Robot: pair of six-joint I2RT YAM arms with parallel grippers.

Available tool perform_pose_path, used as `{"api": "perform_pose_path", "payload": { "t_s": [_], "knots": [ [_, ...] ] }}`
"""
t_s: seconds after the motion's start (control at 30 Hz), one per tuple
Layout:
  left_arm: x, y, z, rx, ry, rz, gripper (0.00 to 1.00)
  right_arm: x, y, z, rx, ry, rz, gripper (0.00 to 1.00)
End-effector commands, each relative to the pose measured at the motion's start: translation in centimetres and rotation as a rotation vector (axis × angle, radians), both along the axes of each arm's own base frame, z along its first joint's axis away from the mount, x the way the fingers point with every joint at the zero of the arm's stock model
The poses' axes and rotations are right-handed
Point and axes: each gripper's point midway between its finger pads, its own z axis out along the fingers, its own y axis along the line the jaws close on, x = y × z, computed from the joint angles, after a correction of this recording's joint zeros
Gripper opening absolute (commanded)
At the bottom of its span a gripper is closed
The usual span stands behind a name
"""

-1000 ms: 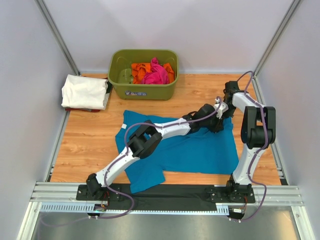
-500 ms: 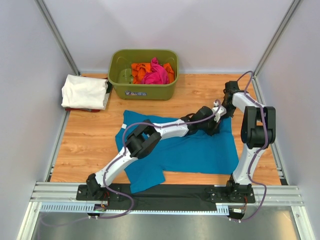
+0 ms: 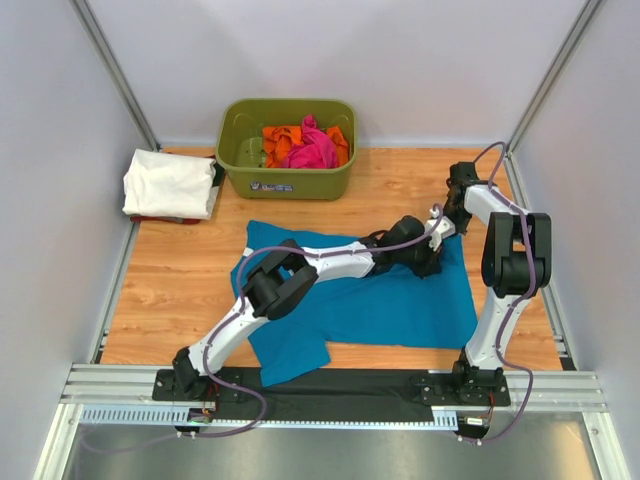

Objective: Fold and stack the t-shirts
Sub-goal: Fold the tshirt

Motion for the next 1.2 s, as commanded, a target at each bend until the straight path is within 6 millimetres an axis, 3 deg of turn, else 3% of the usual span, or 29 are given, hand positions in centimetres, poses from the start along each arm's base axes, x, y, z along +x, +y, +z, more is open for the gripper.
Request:
{"api": "perform_pose_path", "payload": {
  "t_s": [0.0,0.1,0.13,0.17,0.2,0.23,0.27,0.3,0.33,0.37,0.4,0.43,0.47,0.53,0.57,0.63,0.67,0.7,0.8,0.87,0.9,0.93,0.97,1.1,1.17],
  "knots": [
    [-3.3,-0.7,3.9,-0.044,-0.016,-0.099,0.20,-0.6,-0.2,-2.0,-0.017,0.043,0.001,0.00],
    [-2.7,1.5,5.5,-0.013,-0.012,-0.037,0.44,-0.8,-0.2,-2.2,-0.018,0.047,0.010,0.00],
    [-2.5,2.4,8.6,-0.051,-0.015,-0.006,0.51,-0.7,-0.3,-2.2,-0.019,0.041,0.008,0.00],
    [-1.5,3.6,9.7,-0.061,-0.011,0.035,0.59,-0.8,-0.3,-2.2,-0.020,0.042,0.011,0.00],
    [-1.3,5.3,8.8,-0.037,0.029,0.078,0.61,-0.9,-0.3,-2.1,-0.024,0.043,0.017,0.00],
    [-0.2,7.2,12.4,-0.084,0.020,0.121,0.63,-1.1,-0.4,-2.2,-0.027,0.047,0.017,0.00],
    [0.0,9.3,11.5,-0.058,0.051,0.160,0.63,-1.2,-0.4,-2.2,-0.031,0.045,0.020,0.00],
    [0.7,10.9,12.1,-0.056,0.065,0.207,0.64,-1.0,-0.4,-1.9,-0.031,0.032,0.020,0.00],
    [2.1,13.6,15.2,-0.102,0.076,0.287,0.64,-1.0,-0.4,-1.8,-0.029,0.025,0.019,0.00],
    [2.3,16.1,13.4,-0.056,0.112,0.346,0.64,-1.1,-0.3,-1.8,-0.025,0.027,0.022,0.00],
    [3.3,18.5,13.0,-0.024,0.118,0.443,0.64,-1.0,-0.1,-1.4,-0.013,0.011,0.027,0.00],
    [4.4,21.9,14.2,-0.029,0.143,0.543,0.65,-0.9,0.0,-1.2,-0.010,0.001,0.026,0.00],
    [4.6,24.5,12.5,0.023,0.177,0.619,0.65,-0.9,0.1,-1.0,-0.004,-0.007,0.027,0.01],
    [7.0,31.0,11.8,0.063,0.244,0.877,0.66,-0.6,0.2,-0.1,0.000,-0.045,0.032,0.00],
    [6.3,33.7,9.5,0.137,0.306,0.946,0.66,-0.5,0.4,0.4,0.007,-0.061,0.035,0.00],
    [7.2,38.2,8.8,0.119,0.365,1.093,0.65,-0.3,0.4,1.7,0.008,-0.103,0.047,0.00],
    [6.7,39.8,7.1,0.137,0.389,1.133,0.65,-0.2,0.4,2.3,0.003,-0.119,0.049,0.00],
    [7.2,41.4,7.2,0.114,0.388,1.181,0.65,-0.2,0.4,3.2,0.002,-0.146,0.052,0.00],
    [7.4,43.8,5.7,0.148,0.387,1.240,0.65,-0.2,0.3,5.8,-0.008,-0.218,0.063,0.05],
    [8.0,45.2,5.2,0.168,0.397,1.275,0.65,-0.6,0.4,6.5,-0.012,-0.240,0.072,0.21],
    [8.3,46.0,4.2,0.196,0.411,1.298,0.65,-0.5,0.4,7.9,-0.015,-0.284,0.076,0.28],
    [8.5,46.3,3.7,0.211,0.421,1.310,0.65,-0.9,0.4,7.8,-0.017,-0.284,0.078,0.40],
    [9.1,46.8,3.6,0.219,0.417,1.334,0.64,-0.9,0.3,8.9,-0.022,-0.314,0.078,0.43],
    [10.4,47.8,1.7,0.257,0.441,1.358,0.63,-2.2,0.3,8.6,-0.016,-0.303,0.055,0.46],
    [11.2,47.8,1.6,0.247,0.436,1.359,0.60,-2.9,0.0,7.4,-0.025,-0.281,0.020,0.44]
  ]
}}
